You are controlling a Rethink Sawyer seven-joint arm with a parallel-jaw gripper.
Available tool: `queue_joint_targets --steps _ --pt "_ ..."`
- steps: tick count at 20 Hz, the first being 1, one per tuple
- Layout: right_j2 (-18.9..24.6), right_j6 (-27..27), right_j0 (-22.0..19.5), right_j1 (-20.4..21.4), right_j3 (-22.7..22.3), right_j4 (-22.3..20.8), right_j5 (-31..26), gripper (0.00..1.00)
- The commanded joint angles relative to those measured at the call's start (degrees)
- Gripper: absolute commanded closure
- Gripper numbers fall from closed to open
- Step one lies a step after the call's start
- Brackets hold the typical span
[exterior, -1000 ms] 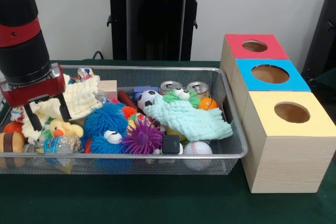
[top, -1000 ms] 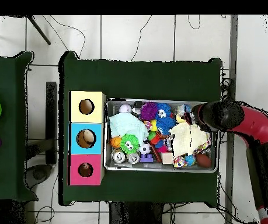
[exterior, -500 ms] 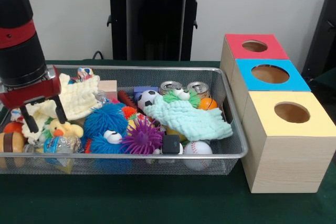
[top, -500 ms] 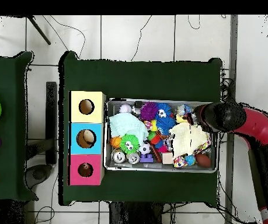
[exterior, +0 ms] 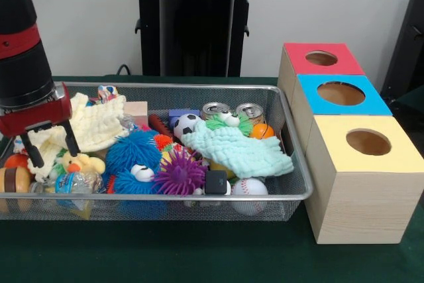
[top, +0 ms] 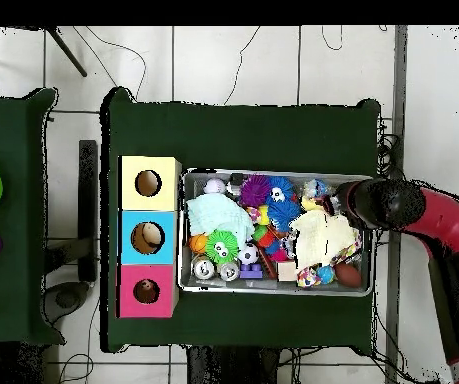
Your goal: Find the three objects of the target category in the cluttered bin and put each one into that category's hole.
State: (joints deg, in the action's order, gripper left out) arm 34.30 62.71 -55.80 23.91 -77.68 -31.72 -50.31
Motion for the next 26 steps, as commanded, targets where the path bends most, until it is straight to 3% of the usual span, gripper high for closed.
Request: queue_joint_targets --steps 1,20,26 --pt "2.9 -12.7 -1.1 0.0 -7.6 -4.5 4.0 0.00" --pt "2.7 -9.9 -3.2 -0.4 -11.8 -6.2 7.8 0.00" --pt "2.6 -10.2 -4.0 -2.3 -12.0 -6.3 8.6 0.00"
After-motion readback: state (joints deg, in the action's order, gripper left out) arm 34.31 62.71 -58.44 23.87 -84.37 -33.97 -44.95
